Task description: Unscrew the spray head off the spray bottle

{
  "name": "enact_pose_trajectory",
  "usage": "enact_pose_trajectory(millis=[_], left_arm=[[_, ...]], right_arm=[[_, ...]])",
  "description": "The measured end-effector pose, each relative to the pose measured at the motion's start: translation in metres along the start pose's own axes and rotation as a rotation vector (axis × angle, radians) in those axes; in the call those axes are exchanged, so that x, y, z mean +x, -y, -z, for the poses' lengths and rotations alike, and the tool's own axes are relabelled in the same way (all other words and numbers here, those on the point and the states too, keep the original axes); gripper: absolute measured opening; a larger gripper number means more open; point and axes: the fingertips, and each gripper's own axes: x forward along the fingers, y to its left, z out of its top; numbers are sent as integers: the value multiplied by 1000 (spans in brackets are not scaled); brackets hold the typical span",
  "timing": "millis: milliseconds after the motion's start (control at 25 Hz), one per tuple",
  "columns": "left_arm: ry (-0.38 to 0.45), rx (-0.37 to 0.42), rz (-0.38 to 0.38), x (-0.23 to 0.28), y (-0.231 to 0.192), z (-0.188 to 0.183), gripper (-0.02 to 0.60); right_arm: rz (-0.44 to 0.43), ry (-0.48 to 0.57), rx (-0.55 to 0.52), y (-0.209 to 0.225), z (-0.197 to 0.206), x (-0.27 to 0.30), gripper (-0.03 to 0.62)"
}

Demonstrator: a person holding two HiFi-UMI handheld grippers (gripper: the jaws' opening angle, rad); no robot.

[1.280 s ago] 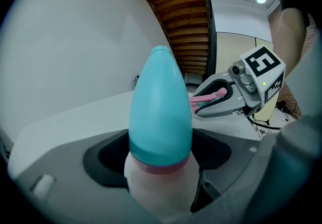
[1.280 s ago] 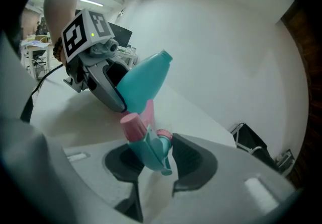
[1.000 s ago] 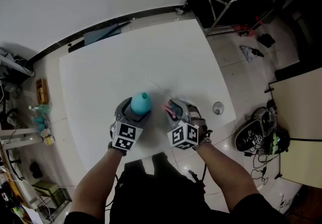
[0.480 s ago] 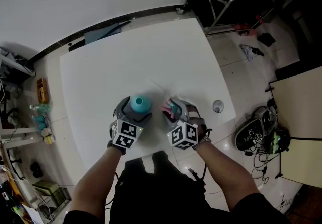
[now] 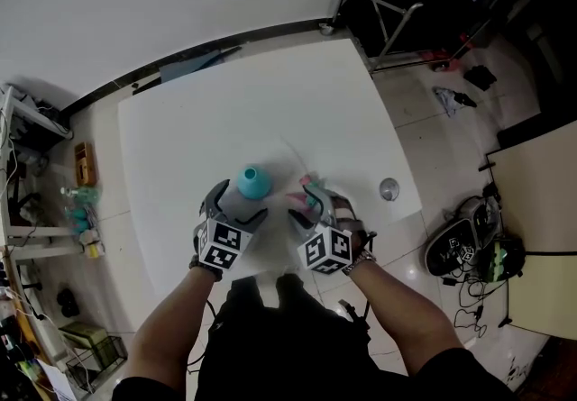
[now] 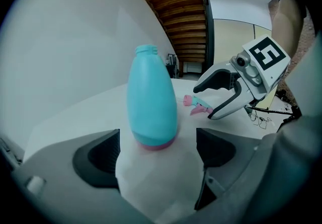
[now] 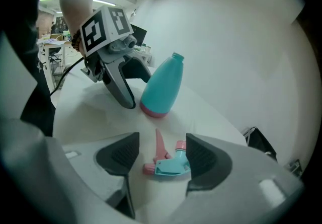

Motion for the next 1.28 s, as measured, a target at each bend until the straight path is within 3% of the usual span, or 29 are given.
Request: enact_pose_trajectory(millis=[520,1280], left_arm=[[63,-4,-80,-46,18,-16,426],[212,68,45,-125,20,-39,333]], right_arm=[[14,116,94,-2,-35,-34,270],[230,110,206,-31,-106,-88,256]])
